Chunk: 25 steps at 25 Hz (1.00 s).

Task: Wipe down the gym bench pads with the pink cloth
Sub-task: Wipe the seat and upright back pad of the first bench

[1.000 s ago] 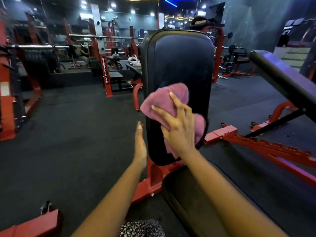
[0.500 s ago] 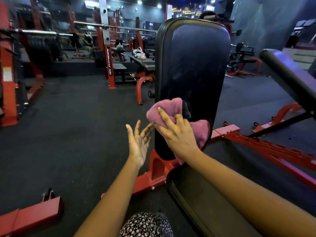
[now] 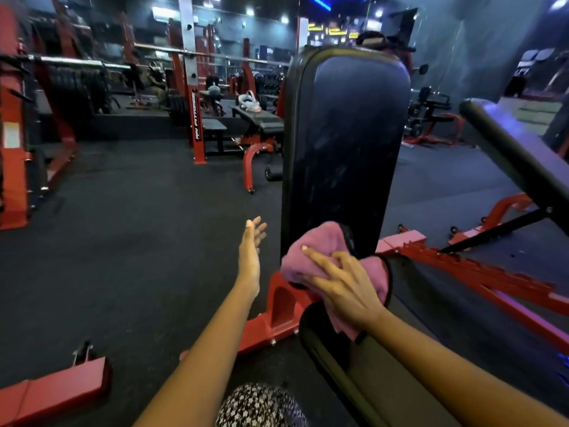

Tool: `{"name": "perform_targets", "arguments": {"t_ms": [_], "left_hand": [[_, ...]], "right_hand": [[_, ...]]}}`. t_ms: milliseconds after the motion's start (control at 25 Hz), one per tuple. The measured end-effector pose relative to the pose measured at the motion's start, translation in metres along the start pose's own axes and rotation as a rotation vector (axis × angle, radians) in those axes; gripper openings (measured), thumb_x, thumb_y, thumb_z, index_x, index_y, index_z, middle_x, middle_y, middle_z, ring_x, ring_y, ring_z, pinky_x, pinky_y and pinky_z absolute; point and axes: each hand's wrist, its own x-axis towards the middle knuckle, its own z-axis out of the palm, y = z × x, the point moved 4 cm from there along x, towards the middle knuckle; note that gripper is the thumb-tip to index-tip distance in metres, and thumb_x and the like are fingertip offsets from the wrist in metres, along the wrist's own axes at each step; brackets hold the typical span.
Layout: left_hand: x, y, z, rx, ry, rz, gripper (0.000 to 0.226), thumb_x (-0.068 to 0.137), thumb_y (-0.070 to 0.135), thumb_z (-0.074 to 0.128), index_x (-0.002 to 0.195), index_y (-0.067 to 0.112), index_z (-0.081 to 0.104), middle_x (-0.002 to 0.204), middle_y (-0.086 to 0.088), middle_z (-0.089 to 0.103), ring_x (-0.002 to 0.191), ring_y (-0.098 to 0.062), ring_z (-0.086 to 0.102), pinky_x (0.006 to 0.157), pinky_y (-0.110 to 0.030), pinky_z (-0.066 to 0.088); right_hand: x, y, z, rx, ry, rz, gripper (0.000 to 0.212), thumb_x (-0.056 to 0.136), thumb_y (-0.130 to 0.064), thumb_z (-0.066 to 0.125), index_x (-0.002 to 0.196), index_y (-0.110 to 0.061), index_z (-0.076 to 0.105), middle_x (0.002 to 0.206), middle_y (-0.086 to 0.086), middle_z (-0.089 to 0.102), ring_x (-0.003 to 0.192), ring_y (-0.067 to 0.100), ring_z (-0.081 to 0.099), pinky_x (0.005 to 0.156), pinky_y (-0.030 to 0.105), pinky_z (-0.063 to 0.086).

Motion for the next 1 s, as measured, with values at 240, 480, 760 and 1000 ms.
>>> {"name": "perform_targets", "arguments": {"t_ms": [240, 480, 760, 1000], "left_hand": [[0.022, 0.017, 0.073, -0.251, 0.001, 0.011, 0.092, 0.062, 0.089, 0.04, 0.127, 0.026, 0.055, 0.127, -0.002, 0.061, 0.118, -0.018, 0.056, 0.108, -0.039, 0.036], [0.032, 0.041, 0.09, -0.362, -0.059, 0.098, 0.091, 0.064, 0.083, 0.048, 0.132, 0.022, 0.051, 0.132, -0.004, 0.057, 0.124, -0.018, 0.051, 0.112, -0.044, 0.03], [0.039, 0.13, 0.107, -0.196, -0.098, 0.298, 0.079, 0.077, 0.075, 0.036, 0.13, 0.019, 0.052, 0.131, -0.007, 0.057, 0.124, -0.02, 0.051, 0.11, -0.044, 0.034], [0.049, 0.164, 0.131, 0.094, -0.056, 0.417, 0.06, 0.094, 0.054, 0.027, 0.144, 0.021, 0.029, 0.147, 0.004, 0.033, 0.137, -0.014, 0.028, 0.114, -0.032, 0.019]], "right_hand": [[0.131, 0.063, -0.054, -0.226, 0.107, -0.103, 0.043, 0.077, -0.031, 0.064, 0.119, -0.039, 0.059, 0.14, 0.001, 0.049, 0.086, 0.025, 0.04, 0.065, 0.034, 0.044], [0.157, 0.078, -0.065, -0.324, 0.147, -0.114, 0.037, 0.078, -0.031, 0.056, 0.112, -0.042, 0.063, 0.136, -0.003, 0.053, 0.085, 0.022, 0.036, 0.064, 0.032, 0.036], [0.237, 0.138, -0.137, -0.265, 0.241, 0.204, 0.031, 0.081, -0.034, 0.048, 0.105, -0.044, 0.066, 0.124, 0.0, 0.058, 0.093, 0.03, 0.05, 0.069, 0.034, 0.04], [0.236, 0.228, -0.153, -0.059, -0.05, 0.585, 0.041, 0.091, -0.034, 0.041, 0.13, -0.042, 0.048, 0.126, 0.009, 0.05, 0.112, 0.033, 0.041, 0.097, 0.041, 0.035]]}}
